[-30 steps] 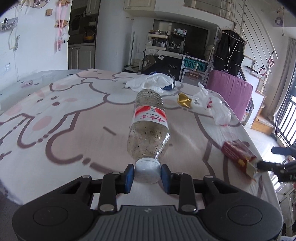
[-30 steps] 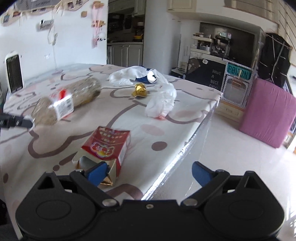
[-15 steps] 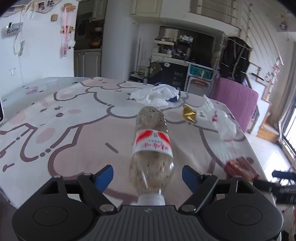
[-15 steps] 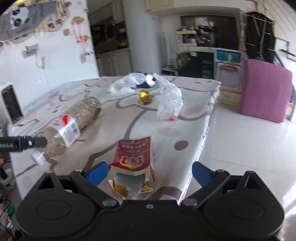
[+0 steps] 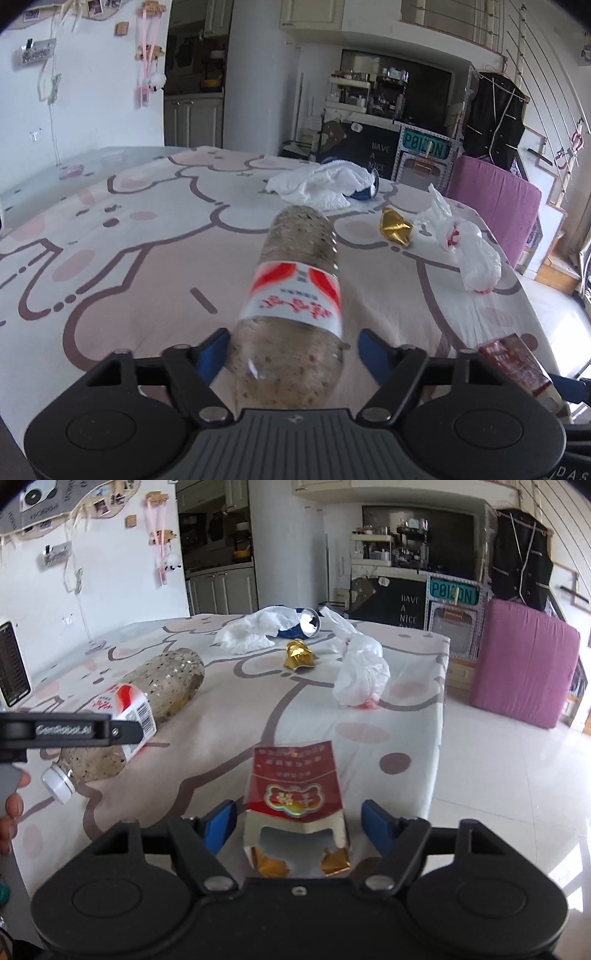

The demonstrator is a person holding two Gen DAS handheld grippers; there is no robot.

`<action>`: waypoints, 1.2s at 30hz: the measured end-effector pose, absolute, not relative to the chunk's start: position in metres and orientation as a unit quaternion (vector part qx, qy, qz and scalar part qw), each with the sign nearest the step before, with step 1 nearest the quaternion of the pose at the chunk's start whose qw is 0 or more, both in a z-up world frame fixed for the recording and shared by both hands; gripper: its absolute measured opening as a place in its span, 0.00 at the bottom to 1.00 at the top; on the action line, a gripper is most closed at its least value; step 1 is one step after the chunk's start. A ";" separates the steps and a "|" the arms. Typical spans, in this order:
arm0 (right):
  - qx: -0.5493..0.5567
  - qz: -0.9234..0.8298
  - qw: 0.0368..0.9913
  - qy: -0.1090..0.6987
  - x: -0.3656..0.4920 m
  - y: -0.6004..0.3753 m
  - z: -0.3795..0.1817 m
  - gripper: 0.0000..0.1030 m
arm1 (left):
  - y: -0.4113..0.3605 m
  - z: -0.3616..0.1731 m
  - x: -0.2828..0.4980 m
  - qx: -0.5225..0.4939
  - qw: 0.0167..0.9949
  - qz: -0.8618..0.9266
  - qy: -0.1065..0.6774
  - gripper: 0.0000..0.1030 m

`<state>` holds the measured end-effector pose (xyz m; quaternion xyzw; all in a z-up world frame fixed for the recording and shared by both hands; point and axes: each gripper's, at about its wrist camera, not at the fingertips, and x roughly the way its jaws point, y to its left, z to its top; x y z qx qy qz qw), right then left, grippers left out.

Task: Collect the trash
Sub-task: 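Lift the red pack with the right tool while the left tool lifts the plastic bottle, then carry the red pack and plastic bottle with both tools over the wastebasket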

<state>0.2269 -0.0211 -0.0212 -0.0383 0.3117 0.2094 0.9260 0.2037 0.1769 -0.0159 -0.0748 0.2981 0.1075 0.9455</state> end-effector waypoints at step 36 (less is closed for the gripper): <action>0.023 0.164 0.957 0.239 0.179 -0.101 0.042 0.48 | 0.098 0.043 0.129 -0.058 0.971 0.032 0.229 0.59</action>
